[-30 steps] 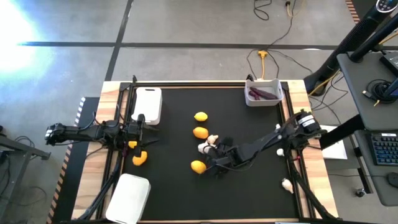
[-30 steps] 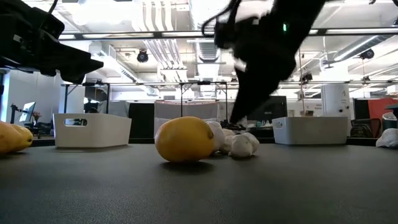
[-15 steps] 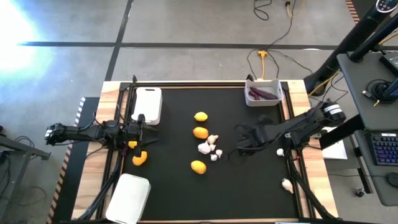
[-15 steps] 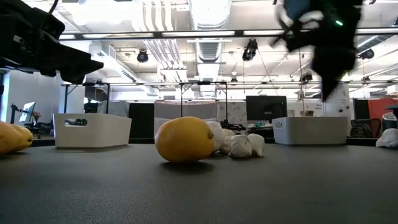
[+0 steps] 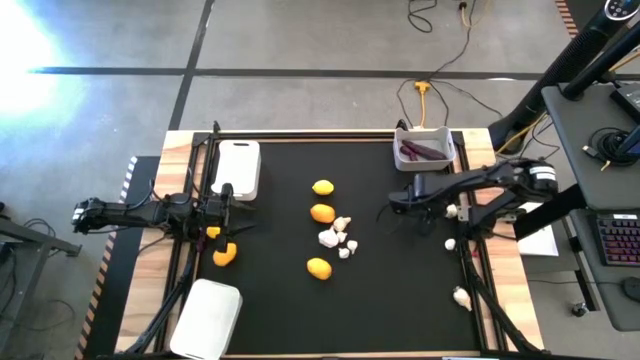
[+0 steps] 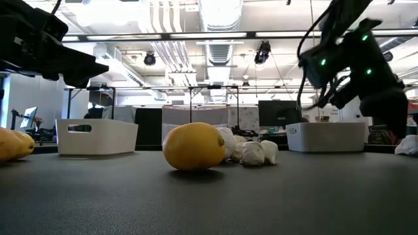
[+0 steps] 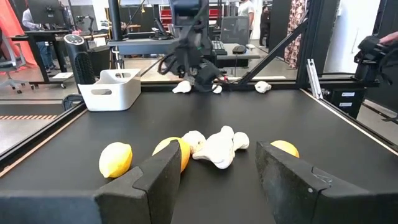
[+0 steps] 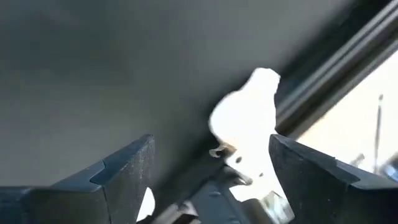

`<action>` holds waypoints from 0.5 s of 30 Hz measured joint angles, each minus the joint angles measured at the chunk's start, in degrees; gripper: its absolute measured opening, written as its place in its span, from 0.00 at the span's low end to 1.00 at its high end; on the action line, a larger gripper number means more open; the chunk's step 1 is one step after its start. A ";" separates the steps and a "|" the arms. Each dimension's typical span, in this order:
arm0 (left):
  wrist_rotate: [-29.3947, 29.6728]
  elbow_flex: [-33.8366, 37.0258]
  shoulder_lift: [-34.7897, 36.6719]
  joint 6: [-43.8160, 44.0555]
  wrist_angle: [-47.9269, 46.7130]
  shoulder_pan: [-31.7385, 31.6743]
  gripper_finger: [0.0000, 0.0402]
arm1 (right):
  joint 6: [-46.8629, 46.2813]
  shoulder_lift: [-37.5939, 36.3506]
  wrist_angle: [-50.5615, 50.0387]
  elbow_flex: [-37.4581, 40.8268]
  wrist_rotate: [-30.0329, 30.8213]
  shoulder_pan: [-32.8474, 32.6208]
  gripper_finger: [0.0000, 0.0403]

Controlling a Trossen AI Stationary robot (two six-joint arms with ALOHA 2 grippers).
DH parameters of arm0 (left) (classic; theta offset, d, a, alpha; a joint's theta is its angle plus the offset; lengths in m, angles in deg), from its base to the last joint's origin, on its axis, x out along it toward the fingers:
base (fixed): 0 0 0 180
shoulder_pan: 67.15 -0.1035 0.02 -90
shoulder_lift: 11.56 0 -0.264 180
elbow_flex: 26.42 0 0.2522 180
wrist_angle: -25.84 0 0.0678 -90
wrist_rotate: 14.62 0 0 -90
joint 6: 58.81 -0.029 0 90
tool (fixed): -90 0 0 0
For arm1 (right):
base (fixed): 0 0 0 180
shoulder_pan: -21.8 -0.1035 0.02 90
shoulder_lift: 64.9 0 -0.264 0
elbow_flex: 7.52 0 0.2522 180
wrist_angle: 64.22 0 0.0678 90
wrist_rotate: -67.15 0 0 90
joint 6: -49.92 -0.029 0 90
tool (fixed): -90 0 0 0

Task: Sort produce into baskets
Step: Move the garlic to the center of the table

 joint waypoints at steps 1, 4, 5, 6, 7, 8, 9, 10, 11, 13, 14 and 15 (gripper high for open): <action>-0.02 0.00 -0.01 0.00 0.02 0.01 0.47 | 0.92 0.70 -0.15 0.04 0.12 1.51 0.76; 0.01 -0.02 -0.02 -0.01 0.00 0.02 0.47 | 4.01 2.84 -1.27 0.06 0.11 5.31 0.76; -0.01 0.00 0.00 0.01 0.02 0.00 0.47 | 4.99 3.61 -1.31 0.21 0.07 6.54 0.76; -0.02 0.00 -0.02 -0.01 0.02 0.00 0.47 | 6.08 4.45 -1.28 0.34 -0.01 7.69 0.76; -0.01 0.00 -0.02 -0.01 0.02 0.00 0.47 | 7.08 5.27 -1.24 0.45 0.07 8.73 0.76; 0.00 -0.01 -0.02 0.01 0.02 0.00 0.47 | 7.99 6.12 -0.90 0.54 0.14 9.69 0.76; 0.00 0.00 -0.02 0.00 0.02 0.01 0.47 | 9.24 7.01 -0.48 0.57 0.17 10.43 0.76; -0.01 -0.01 -0.02 -0.01 0.02 0.00 0.47 | 10.60 7.87 -0.13 0.61 0.09 11.11 0.76; 0.01 0.00 -0.02 0.00 0.01 0.02 0.47 | 11.58 8.83 -0.08 0.61 0.16 11.70 0.76; -0.01 0.00 -0.02 0.00 0.02 0.01 0.47 | 13.25 10.62 0.33 0.63 0.95 12.99 0.76; -0.01 0.00 -0.02 -0.01 0.01 0.01 0.47 | 13.71 11.48 0.65 0.63 1.41 13.55 0.76; -0.01 0.00 -0.02 0.00 0.02 0.02 0.47 | 14.16 12.37 0.89 0.65 1.49 14.19 0.76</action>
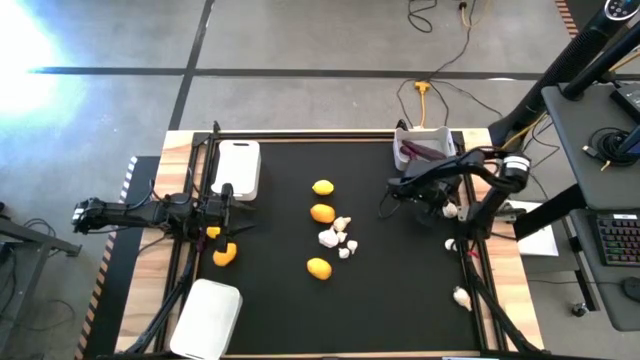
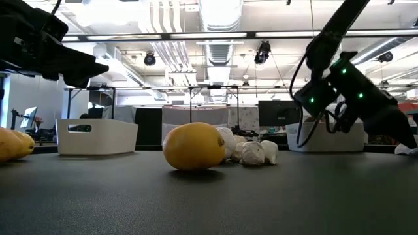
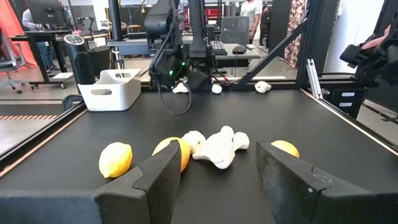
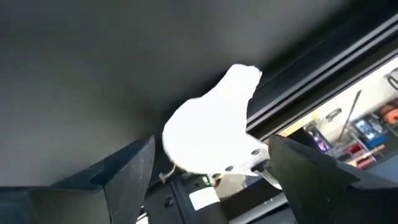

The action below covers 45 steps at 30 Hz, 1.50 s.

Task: Sort produce into baskets
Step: Move the garlic to the center of the table

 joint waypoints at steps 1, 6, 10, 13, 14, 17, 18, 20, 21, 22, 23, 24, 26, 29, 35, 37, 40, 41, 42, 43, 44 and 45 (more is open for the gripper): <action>0.01 0.00 0.00 0.01 0.00 -0.02 0.47 | 0.24 0.87 0.33 0.09 0.01 0.56 0.75; 0.01 0.00 0.00 0.01 0.00 -0.02 0.47 | 2.22 4.31 1.49 1.19 -0.03 2.33 0.71; 0.01 0.00 0.00 -0.01 0.00 -0.02 0.47 | 2.51 5.73 1.62 2.44 -0.03 2.35 0.64; -0.01 0.00 0.00 -0.01 0.00 -0.02 0.47 | 2.37 5.43 1.58 2.80 -0.01 2.18 0.58; 0.01 -0.01 0.00 -0.01 0.00 -0.02 0.47 | 2.06 5.02 1.60 2.81 -0.01 2.16 0.55; -0.01 0.00 0.00 -0.01 0.00 -0.02 0.47 | 1.71 3.55 1.63 2.78 0.01 1.92 0.49; -0.01 0.00 0.00 0.00 0.00 -0.02 0.47 | 1.72 2.83 1.62 2.78 0.03 1.71 0.47; 0.01 0.00 0.00 -0.01 0.00 -0.02 0.47 | 1.56 1.45 1.63 2.76 0.02 1.13 0.44; 0.01 -0.01 0.00 0.00 0.00 -0.01 0.47 | 1.53 0.75 1.65 2.76 0.01 0.76 0.42; 0.00 -0.01 0.00 0.00 0.00 -0.01 0.47 | 1.20 0.00 1.64 2.76 -0.01 0.32 0.41; -0.01 0.00 0.00 -0.01 0.00 -0.01 0.47 | 0.34 -0.72 1.60 2.76 -0.05 -0.22 0.40; 0.00 0.00 0.00 -0.01 0.00 -0.01 0.47 | -0.99 -1.51 1.60 2.76 -0.42 -0.88 0.39; 0.01 0.00 0.00 -0.01 0.00 0.00 0.47 | -2.43 -2.92 2.01 2.74 -1.74 -2.78 0.37; 0.00 0.00 0.00 0.00 0.00 -0.02 0.47 | -4.97 -4.93 3.76 2.35 -6.19 -6.78 0.37; -0.01 0.00 0.00 -0.01 0.00 -0.02 0.47 | -10.92 -8.72 15.25 0.74 -11.48 -19.36 0.37; 0.00 -0.01 0.00 -0.01 0.00 -0.02 0.47 | -13.81 -9.46 21.80 0.17 -12.38 -23.97 0.37; 0.00 0.00 0.00 -0.01 -0.02 0.00 0.47 | -18.84 -8.98 30.61 -1.52 -12.44 -30.80 0.37; 0.01 0.00 0.00 -0.01 0.00 -0.02 0.47 | -19.35 -8.41 32.84 -2.45 -12.46 -32.97 0.37; -0.01 0.00 0.00 -0.01 0.00 0.00 0.47 | -19.78 -7.71 34.68 -3.54 -12.29 -35.05 0.37; 0.01 0.00 0.00 -0.01 0.00 0.00 0.47 | -20.05 -6.92 35.99 -4.77 -11.73 -36.93 0.37; 0.01 0.00 0.02 -0.01 0.00 -0.01 0.47 | -20.05 -5.96 36.93 -6.05 -10.85 -38.80 0.37; 0.00 0.00 0.02 0.01 0.00 -0.01 0.47 | -20.01 -4.90 37.43 -7.42 -9.70 -40.46 0.37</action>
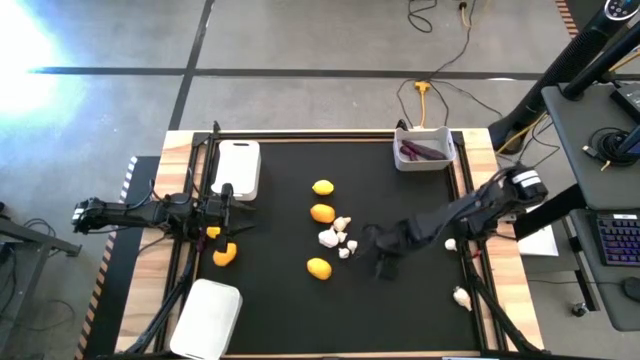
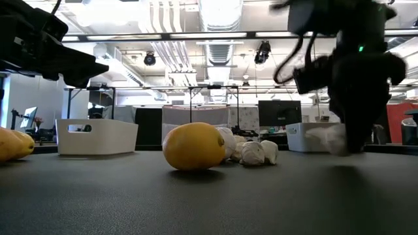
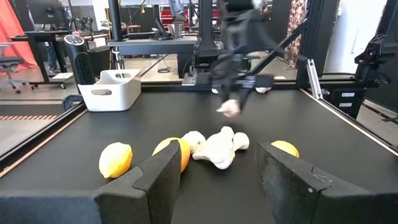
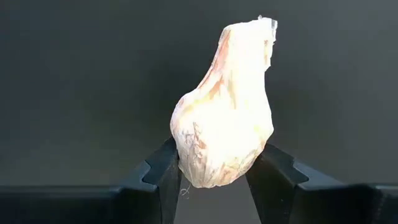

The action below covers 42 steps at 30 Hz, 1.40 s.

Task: Sort produce into baskets
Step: Move the garlic to the center of the table, then move the small garlic to the center of the table

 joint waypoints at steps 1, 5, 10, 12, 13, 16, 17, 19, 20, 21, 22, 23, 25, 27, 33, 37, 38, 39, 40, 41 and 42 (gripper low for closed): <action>0.01 0.00 0.00 -0.01 0.00 0.00 0.47 | 0.25 1.28 0.28 -1.56 1.40 -1.57 0.37; 0.00 0.00 0.00 -0.01 0.00 -0.01 0.47 | 3.22 7.09 0.42 -8.18 5.78 -6.16 0.37; 0.01 0.00 -0.01 -0.02 0.00 0.01 0.47 | 5.78 15.33 0.59 -17.06 8.36 -8.12 0.37; 0.01 0.00 -0.01 -0.02 -0.02 0.00 0.47 | 6.21 18.22 0.58 -20.02 8.40 -8.15 0.37; -0.01 -0.02 -0.02 -0.02 0.00 0.01 0.47 | 5.95 19.38 0.62 -21.38 8.43 -8.09 0.37; -0.01 0.00 0.00 0.00 0.00 0.01 0.47 | 5.79 22.02 0.49 -24.31 8.32 -7.47 0.37; 0.01 0.00 0.00 -0.02 0.00 -0.01 0.47 | 5.83 22.63 0.11 -24.98 8.15 -7.22 0.37; -0.01 -0.01 0.00 -0.02 0.00 0.00 0.47 | 5.72 23.39 -0.03 -25.97 8.22 -6.75 0.39; 0.00 -0.01 0.00 -0.01 0.00 0.01 0.47 | 5.36 23.71 0.52 -26.30 8.39 -6.47 0.40; 0.00 0.00 0.00 -0.02 0.00 0.00 0.47 | 4.77 24.01 1.16 -26.65 9.27 -6.16 0.42; -0.01 0.00 0.00 -0.02 0.00 -0.01 0.47 | 3.70 24.09 1.46 -26.71 10.79 -5.84 0.44; 0.01 0.00 -0.02 -0.02 0.00 0.00 0.47 | 2.45 24.08 1.13 -26.70 12.65 -5.68 0.46; 0.00 -0.01 0.00 -0.01 0.00 0.01 0.47 | 1.92 23.90 0.90 -26.60 15.42 -5.31 0.51; 0.01 0.00 -0.02 0.00 0.00 -0.01 0.47 | 2.01 23.15 0.52 -26.58 15.97 -5.13 0.55; 0.00 0.00 -0.02 -0.02 -0.02 0.00 0.47 | 1.88 18.66 -0.93 -26.58 15.56 -5.62 0.65; 0.01 0.00 -0.04 -0.02 -0.03 0.01 0.47 | 0.57 15.12 -10.26 -26.58 15.88 -6.14 0.72; 0.00 -0.01 -0.04 -0.02 0.03 0.00 0.47 | -0.49 14.33 -14.27 -26.50 15.93 -6.15 0.73; -0.01 0.00 -0.07 0.00 0.04 -0.01 0.47 | -1.33 13.73 -18.71 -26.34 15.78 -6.17 0.74; -0.01 0.00 -0.07 -0.02 0.00 -0.01 0.47 | -2.40 13.30 -23.03 -26.08 15.76 -6.14 0.76; -0.01 0.00 -0.05 -0.02 0.00 -0.01 0.47 | -3.54 12.78 -27.07 -25.65 15.77 -6.14 0.76; 0.01 0.00 -0.04 -0.02 0.02 0.00 0.47 | -4.26 12.22 -30.85 -24.94 15.72 -6.14 0.77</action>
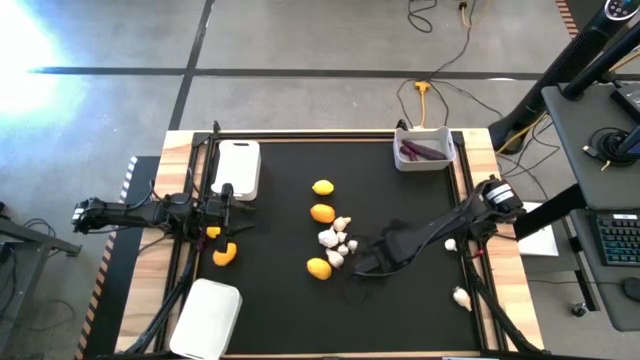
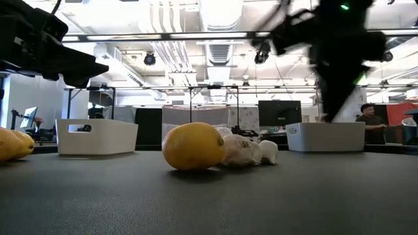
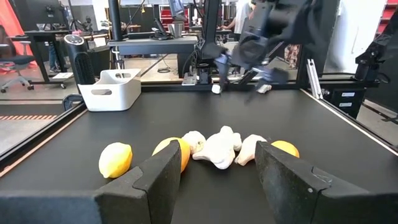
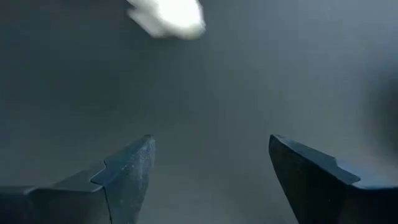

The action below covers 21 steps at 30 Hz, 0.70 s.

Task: Sort produce into baskets
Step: Move the small garlic to the center of the table

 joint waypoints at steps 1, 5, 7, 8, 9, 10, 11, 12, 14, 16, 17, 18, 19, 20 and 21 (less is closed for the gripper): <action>-0.02 0.00 0.00 0.02 -0.02 -0.01 0.47 | -0.66 -0.49 -3.29 0.85 -0.45 0.02 0.78; 0.00 0.00 -0.07 0.00 -0.02 -0.01 0.47 | 0.83 -1.64 -11.40 6.42 -5.68 0.29 0.78; -0.02 0.00 -0.07 0.00 -0.02 -0.01 0.47 | 2.75 -1.83 -13.01 10.28 -9.47 0.31 0.77; -0.01 0.00 -0.07 0.00 -0.02 -0.01 0.47 | 4.45 -1.87 -13.43 12.45 -11.64 0.31 0.76; -0.01 0.00 -0.07 0.02 -0.02 0.00 0.47 | 6.29 -1.90 -13.57 14.69 -14.23 0.31 0.75; -0.01 0.00 -0.07 0.01 -0.02 -0.01 0.47 | 7.98 -1.90 -13.35 17.06 -16.92 0.33 0.75; -0.01 -0.02 -0.07 0.00 -0.02 -0.01 0.47 | 9.59 -1.85 -13.05 19.34 -19.25 0.42 0.74; -0.02 0.00 -0.07 0.00 -0.02 0.00 0.47 | 10.97 -1.72 -12.95 21.75 -21.12 0.50 0.74; 0.00 0.00 -0.07 0.02 -0.02 -0.01 0.47 | 13.30 -1.49 -12.89 25.93 -23.04 0.78 0.72; -0.01 0.00 -0.07 0.01 -0.02 -0.01 0.47 | 15.22 -1.33 -12.85 29.19 -23.05 1.32 0.71; -0.02 0.00 -0.07 0.02 -0.04 0.00 0.47 | 16.05 -1.33 -12.70 30.46 -23.05 1.66 0.71; -0.02 0.00 -0.07 0.01 -0.01 0.00 0.47 | 16.63 -1.24 -13.16 31.12 -22.81 2.06 0.70; -0.01 0.00 -0.07 0.02 -0.01 0.00 0.47 | 17.43 -1.05 -13.91 30.96 -22.44 2.44 0.70; -0.01 0.00 -0.07 0.02 -0.06 0.00 0.47 | 18.49 -1.05 -13.23 30.79 -22.45 2.89 0.69; -0.02 0.00 -0.09 0.00 -0.04 -0.01 0.47 | 19.68 -1.09 -12.86 30.53 -22.49 3.21 0.68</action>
